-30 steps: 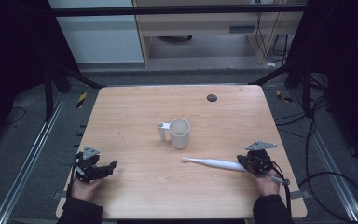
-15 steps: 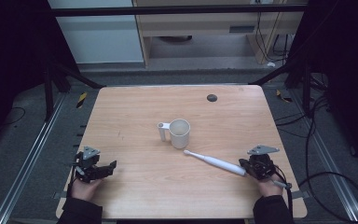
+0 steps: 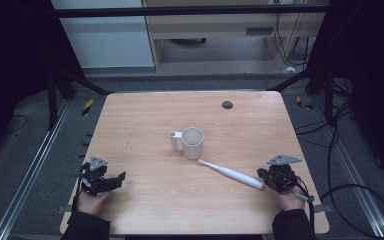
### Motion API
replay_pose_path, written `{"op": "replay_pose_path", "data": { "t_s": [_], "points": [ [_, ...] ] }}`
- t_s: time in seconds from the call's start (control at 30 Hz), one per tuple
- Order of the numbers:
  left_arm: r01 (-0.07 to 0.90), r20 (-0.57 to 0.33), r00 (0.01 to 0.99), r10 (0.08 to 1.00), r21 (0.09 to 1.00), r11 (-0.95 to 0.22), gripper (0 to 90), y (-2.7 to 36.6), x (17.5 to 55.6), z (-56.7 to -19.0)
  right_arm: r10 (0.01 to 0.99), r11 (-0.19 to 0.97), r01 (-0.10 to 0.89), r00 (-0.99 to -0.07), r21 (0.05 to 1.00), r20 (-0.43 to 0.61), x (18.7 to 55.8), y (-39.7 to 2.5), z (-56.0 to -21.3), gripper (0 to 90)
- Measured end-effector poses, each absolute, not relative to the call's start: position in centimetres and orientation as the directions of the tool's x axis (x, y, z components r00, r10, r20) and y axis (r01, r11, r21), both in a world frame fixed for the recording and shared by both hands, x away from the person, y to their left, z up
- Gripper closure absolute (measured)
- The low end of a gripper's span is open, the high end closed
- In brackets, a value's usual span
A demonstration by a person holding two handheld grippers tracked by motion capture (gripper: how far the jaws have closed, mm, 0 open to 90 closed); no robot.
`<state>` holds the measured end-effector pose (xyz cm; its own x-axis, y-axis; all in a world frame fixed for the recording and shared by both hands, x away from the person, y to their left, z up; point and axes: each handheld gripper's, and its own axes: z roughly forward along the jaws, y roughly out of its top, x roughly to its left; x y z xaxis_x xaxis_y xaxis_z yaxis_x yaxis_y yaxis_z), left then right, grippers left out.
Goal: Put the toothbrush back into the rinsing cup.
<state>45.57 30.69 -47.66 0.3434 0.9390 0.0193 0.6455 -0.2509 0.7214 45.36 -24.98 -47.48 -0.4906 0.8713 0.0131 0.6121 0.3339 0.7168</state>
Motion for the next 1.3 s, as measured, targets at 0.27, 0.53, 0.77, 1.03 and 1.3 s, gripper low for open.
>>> {"op": "replay_pose_path", "data": {
  "t_s": [0.27,0.53,0.77,1.03,1.3],
  "points": [
    [0.653,0.012,0.347,0.938,0.714,-0.251,21.9,30.5,46.0,-47.8,0.875,0.340,0.570,-0.484,0.748,-0.028,46.0,-24.4,-45.0,62.0],
    [0.647,0.035,0.358,0.933,0.711,-0.275,21.6,29.9,46.5,-47.9,0.856,0.372,0.534,-0.513,0.759,-0.059,46.2,-22.8,-43.3,50.0],
    [0.643,0.046,0.379,0.924,0.706,-0.298,21.7,29.4,46.8,-47.9,0.825,0.419,0.523,-0.561,0.742,-0.071,46.6,-21.1,-42.3,46.2],
    [0.644,0.048,0.384,0.922,0.702,-0.305,21.3,29.4,46.9,-48.0,0.794,0.455,0.512,-0.603,0.728,-0.072,47.5,-18.9,-41.9,45.7],
    [0.646,0.045,0.386,0.922,0.701,-0.304,21.3,29.4,46.9,-48.0,0.753,0.528,0.522,-0.653,0.670,-0.084,48.5,-17.0,-42.1,45.3]
  ]
}}
